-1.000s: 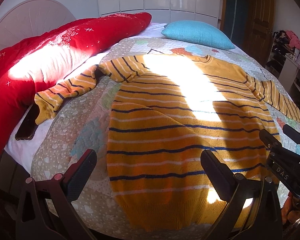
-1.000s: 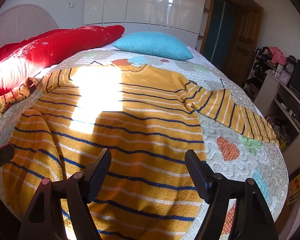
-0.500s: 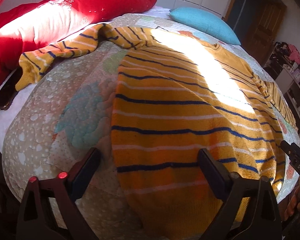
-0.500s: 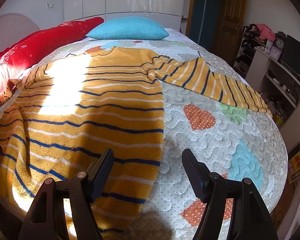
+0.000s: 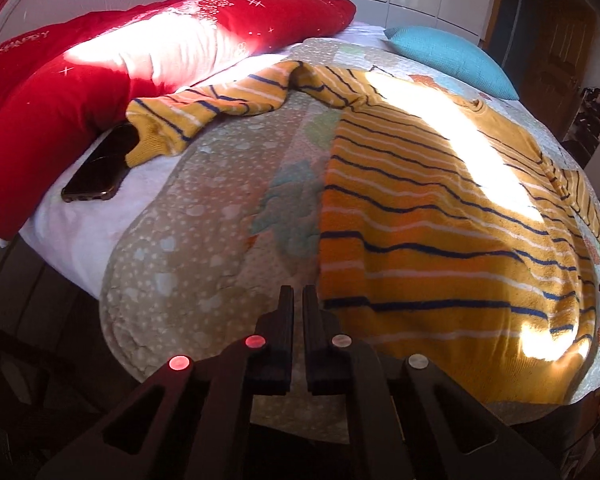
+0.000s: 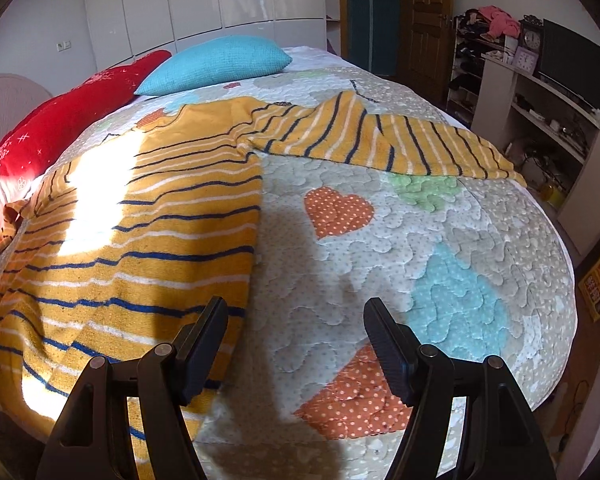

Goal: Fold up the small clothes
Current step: 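Grasp the sweater sleeve cuff with the right gripper and lift it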

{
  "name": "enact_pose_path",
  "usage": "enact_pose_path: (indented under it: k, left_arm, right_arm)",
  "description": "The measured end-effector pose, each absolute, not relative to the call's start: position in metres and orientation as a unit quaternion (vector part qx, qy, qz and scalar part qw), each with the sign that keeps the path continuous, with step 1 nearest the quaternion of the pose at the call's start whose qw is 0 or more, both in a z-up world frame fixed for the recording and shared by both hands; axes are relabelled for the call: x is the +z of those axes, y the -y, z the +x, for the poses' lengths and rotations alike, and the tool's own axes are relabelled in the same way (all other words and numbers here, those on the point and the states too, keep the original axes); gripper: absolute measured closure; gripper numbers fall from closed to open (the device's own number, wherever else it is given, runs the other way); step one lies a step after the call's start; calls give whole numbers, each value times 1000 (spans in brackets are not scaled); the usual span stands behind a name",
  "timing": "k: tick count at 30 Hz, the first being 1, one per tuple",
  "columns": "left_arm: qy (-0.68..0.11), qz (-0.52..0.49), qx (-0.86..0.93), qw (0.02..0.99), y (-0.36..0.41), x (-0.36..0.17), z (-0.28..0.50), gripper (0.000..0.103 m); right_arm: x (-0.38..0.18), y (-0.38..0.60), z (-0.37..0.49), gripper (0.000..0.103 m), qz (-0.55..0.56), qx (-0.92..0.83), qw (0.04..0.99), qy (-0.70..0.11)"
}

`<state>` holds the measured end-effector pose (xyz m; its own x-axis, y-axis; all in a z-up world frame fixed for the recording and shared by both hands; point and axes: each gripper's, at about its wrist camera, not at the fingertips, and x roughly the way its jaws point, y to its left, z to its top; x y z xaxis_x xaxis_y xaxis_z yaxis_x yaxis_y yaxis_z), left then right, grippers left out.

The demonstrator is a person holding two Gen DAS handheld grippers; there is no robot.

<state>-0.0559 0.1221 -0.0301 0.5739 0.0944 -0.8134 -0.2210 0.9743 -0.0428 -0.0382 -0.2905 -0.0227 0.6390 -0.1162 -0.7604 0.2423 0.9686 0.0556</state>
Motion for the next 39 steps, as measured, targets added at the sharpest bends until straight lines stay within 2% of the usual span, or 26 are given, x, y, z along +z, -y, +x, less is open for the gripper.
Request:
enact_pose_path:
  k: [3,4,5,6,7,8,11,17,22,23,24,25,26,28,34,39]
  left_arm:
    - [-440,-87,86,890,-131,-22,-64,98]
    - [-434,-88,84,893,-131,-18,-66,91]
    - [-425,-88,82,897,-130,-13,-67,75]
    - [-414,-87,79,903,-127,-7,-67,65]
    - [-401,-86,74,909,-123,-2,-67,46]
    - [-387,-86,68,916,-119,4,-68,37]
    - [-366,-86,44,926,-103,13,-61,28]
    - [-381,-91,21,920,-77,13,-39,28]
    - [-392,-85,25,916,-63,11,-30,28]
    - [-394,-83,26,915,-60,11,-29,28]
    - [-396,-82,26,914,-58,11,-27,28]
    - [-397,-82,24,914,-56,11,-26,28]
    - [-397,-80,23,914,-54,11,-25,28]
    - [-395,-75,17,916,-50,12,-22,28]
    - [-386,-78,7,919,-46,13,-17,28]
    - [-381,-101,1,919,-57,8,-21,28]
  right_arm:
    - [-20,317,-37,28,98,-119,902,-404]
    - [-18,329,-35,28,107,-126,903,-396]
    - [-16,342,-31,28,117,-135,905,-387]
    - [-15,357,-26,27,128,-146,904,-380]
    - [-15,374,-20,27,144,-154,903,-374]
    - [-15,392,-13,27,163,-159,901,-369]
    - [-22,449,9,26,226,-177,887,-362]
    - [-44,539,43,26,369,-170,851,-334]
    - [-44,581,65,26,424,-167,836,-306]
    - [-44,588,67,31,432,-168,833,-302]
    - [-44,595,69,51,440,-170,830,-299]
    - [-43,602,71,67,443,-176,826,-300]
    - [-43,610,72,94,447,-174,823,-303]
    - [-40,622,63,96,464,-175,819,-290]
    - [-1,633,35,97,420,-242,834,-264]
    - [54,557,77,97,323,-188,884,-280]
